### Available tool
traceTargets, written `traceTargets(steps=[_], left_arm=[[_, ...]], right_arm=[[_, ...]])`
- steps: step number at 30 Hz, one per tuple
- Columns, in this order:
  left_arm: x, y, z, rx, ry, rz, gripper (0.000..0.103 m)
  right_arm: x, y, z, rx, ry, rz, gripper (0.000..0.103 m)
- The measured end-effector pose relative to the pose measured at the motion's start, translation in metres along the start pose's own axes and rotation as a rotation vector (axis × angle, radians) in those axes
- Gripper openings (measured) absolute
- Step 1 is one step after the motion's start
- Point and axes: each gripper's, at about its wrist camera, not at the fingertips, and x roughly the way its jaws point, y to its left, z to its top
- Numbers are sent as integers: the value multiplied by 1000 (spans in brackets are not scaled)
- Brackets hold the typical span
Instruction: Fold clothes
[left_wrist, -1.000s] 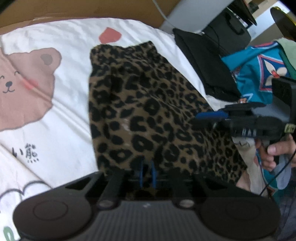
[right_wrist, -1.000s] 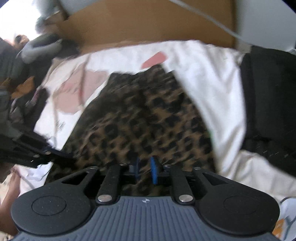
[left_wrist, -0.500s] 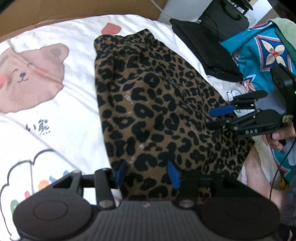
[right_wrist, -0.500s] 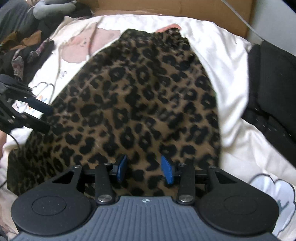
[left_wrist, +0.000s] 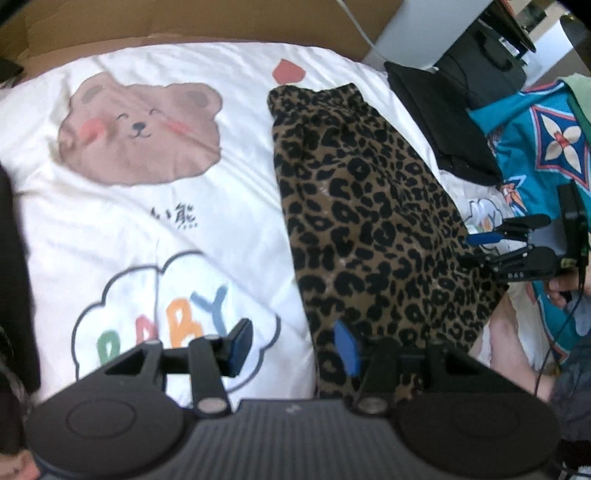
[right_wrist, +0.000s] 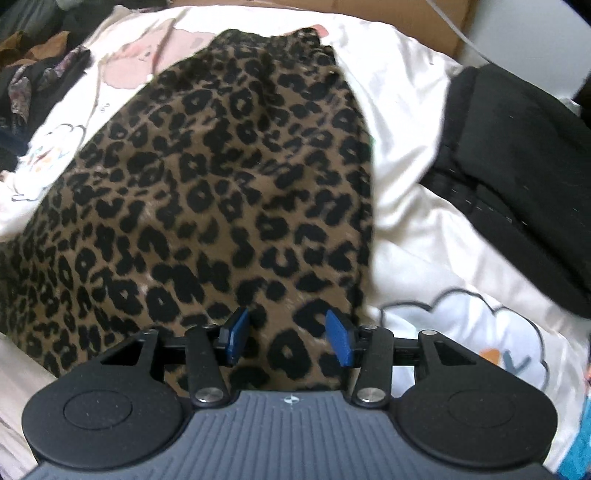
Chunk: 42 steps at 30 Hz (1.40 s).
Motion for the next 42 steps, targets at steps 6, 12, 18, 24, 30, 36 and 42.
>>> traceTargets(steps=[6,12,18,24,30,36,42], left_arm=[[14,9,-12,-61,32,-54,50],[16,9,-21,-42,70,-50,50],[20,10,-22,-53,86,-44,50],[23,8,-21,-64,92,-50,50],[26,13,-23,-89,105,-43,50],[27,13,-23,-99,100,-45,50],[29,14,-26,-96,107,-51,50]], right_arm=[[-17,-14,-1,86,-35,-21,51],[-12,-30,7,193,-69,46,39],[-1,-46,20,308,-124,107,39],[19,-68,28,478,-175,255,39],[31,-73,34,531,-195,327,31],[37,-80,39,535,-195,310,4],[28,-76,38,505,-210,240,0]])
